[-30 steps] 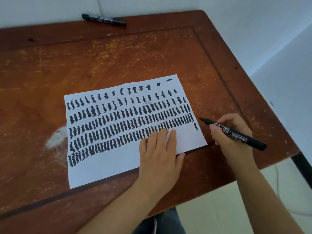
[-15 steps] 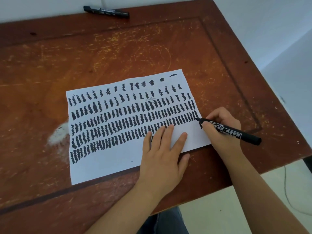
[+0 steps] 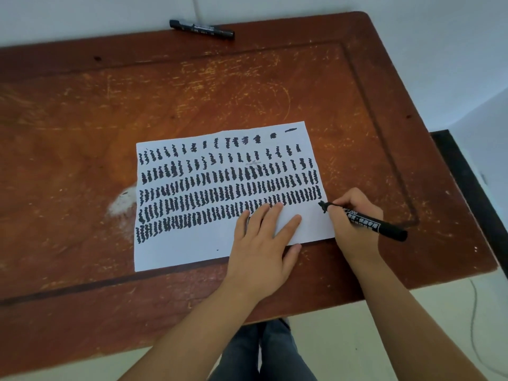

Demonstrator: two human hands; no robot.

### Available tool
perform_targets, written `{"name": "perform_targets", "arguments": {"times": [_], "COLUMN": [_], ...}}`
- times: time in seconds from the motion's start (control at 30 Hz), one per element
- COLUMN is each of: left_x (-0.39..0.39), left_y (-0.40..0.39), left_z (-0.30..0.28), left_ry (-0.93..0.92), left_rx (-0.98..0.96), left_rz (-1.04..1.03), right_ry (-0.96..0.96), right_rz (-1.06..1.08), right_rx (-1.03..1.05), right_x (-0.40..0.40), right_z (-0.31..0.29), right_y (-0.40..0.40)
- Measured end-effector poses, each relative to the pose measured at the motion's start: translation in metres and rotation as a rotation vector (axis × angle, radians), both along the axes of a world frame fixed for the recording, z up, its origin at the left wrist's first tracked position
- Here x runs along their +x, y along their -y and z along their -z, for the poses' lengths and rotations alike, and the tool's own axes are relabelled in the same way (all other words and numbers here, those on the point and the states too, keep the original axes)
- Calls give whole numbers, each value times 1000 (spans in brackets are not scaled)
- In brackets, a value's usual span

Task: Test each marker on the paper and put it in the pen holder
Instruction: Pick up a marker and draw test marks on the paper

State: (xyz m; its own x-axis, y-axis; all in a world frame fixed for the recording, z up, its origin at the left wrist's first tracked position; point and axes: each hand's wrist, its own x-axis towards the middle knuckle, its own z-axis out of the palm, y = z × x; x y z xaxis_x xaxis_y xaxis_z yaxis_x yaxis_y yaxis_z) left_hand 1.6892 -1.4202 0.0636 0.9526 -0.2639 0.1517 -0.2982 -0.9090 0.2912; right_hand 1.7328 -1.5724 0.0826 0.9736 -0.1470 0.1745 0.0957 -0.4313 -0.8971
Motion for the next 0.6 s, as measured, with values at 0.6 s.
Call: {"name": "perform_targets", "arguments": {"times": [0.6], "left_x": [1], "left_y": [1], "left_z": [-2], "left_ry": [-9], "left_rx": [1], "left_rz": [-6], "right_ry": [-57], "right_rz": [-49], "right_rx": [17], "right_x": [4], "right_z": [-1], "right_y": [3]}}
